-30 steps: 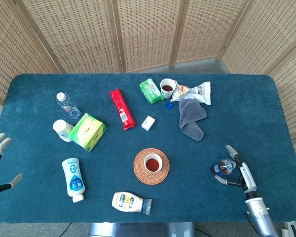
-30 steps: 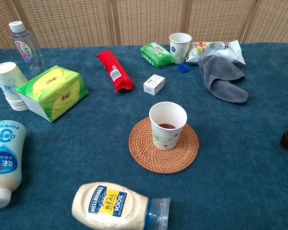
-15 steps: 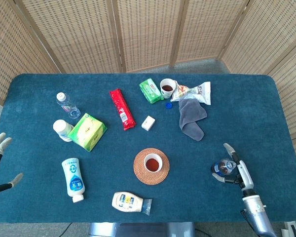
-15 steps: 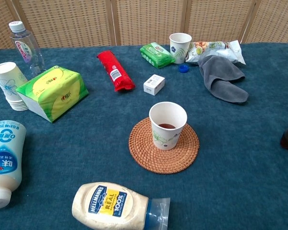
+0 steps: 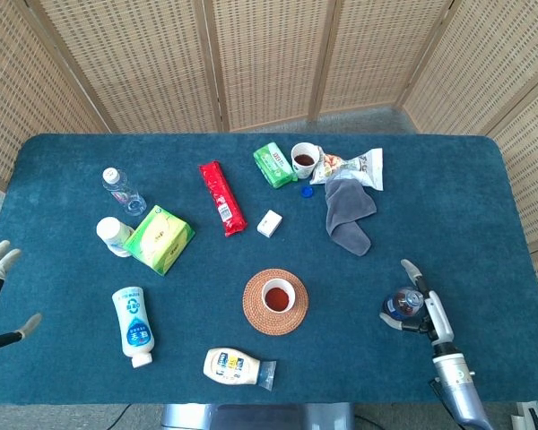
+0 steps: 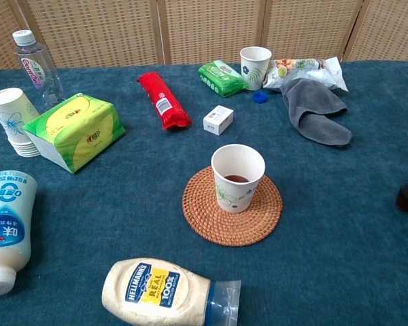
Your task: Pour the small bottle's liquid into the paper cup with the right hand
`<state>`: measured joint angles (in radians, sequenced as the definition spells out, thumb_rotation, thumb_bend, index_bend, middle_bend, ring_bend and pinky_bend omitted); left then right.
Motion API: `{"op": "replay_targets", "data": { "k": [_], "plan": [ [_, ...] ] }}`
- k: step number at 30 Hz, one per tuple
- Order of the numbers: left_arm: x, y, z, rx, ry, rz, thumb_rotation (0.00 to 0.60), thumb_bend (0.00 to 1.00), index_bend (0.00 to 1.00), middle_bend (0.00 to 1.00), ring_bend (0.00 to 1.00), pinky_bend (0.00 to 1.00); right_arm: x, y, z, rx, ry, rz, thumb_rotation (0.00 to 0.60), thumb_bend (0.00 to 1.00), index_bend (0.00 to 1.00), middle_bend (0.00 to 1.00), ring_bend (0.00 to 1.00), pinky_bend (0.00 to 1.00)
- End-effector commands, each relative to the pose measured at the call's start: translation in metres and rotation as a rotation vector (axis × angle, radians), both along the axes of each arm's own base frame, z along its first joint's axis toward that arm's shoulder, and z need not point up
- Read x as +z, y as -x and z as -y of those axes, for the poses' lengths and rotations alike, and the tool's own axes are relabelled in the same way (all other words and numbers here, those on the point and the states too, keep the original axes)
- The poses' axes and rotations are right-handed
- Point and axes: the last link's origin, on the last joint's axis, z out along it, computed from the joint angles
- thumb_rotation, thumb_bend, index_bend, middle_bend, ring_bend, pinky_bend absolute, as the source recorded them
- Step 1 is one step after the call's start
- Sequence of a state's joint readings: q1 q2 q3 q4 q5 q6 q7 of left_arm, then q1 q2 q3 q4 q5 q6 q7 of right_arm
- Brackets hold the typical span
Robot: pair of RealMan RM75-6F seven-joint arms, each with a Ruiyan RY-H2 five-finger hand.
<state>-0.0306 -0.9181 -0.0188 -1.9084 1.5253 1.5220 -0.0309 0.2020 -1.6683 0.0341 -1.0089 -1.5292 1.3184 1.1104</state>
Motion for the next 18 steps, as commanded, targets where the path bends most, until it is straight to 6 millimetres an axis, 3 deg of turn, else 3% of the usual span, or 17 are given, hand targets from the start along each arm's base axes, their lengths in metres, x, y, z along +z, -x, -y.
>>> {"op": "replay_targets", "data": {
  "k": [1,5,9,14,18],
  "plan": [
    [0.0001,0.0002,-0.0003,0.001,0.000,0.001,0.600,0.27,0.00,0.00,0.00,0.00,-0.0018,-0.0002,0.0000,-0.002,0.012,-0.004,0.600,0.00,0.00,0.04,0.00,0.00],
    [0.0002,0.0004,-0.0006,0.001,0.001,0.001,0.600,0.27,0.00,0.00,0.00,0.00,-0.0037,0.0000,0.0001,-0.010,0.035,0.001,0.600,0.00,0.01,0.11,0.00,0.09],
    [0.0002,0.0004,-0.0008,0.001,0.000,0.000,0.600,0.27,0.00,0.00,0.00,0.00,-0.0037,0.0008,-0.0008,-0.020,0.065,0.018,0.600,0.04,0.10,0.22,0.00,0.27],
    [-0.0007,-0.0002,-0.0007,-0.001,0.004,-0.001,0.600,0.27,0.00,0.00,0.00,0.00,-0.0042,0.0021,-0.0016,-0.035,0.099,0.031,0.600,0.32,0.27,0.38,0.08,0.50],
    [-0.0015,-0.0006,-0.0007,-0.002,0.006,-0.003,0.600,0.27,0.00,0.00,0.00,0.00,-0.0067,0.0030,-0.0022,-0.040,0.111,0.045,0.600,0.42,0.33,0.45,0.15,0.57]
  ]
}}
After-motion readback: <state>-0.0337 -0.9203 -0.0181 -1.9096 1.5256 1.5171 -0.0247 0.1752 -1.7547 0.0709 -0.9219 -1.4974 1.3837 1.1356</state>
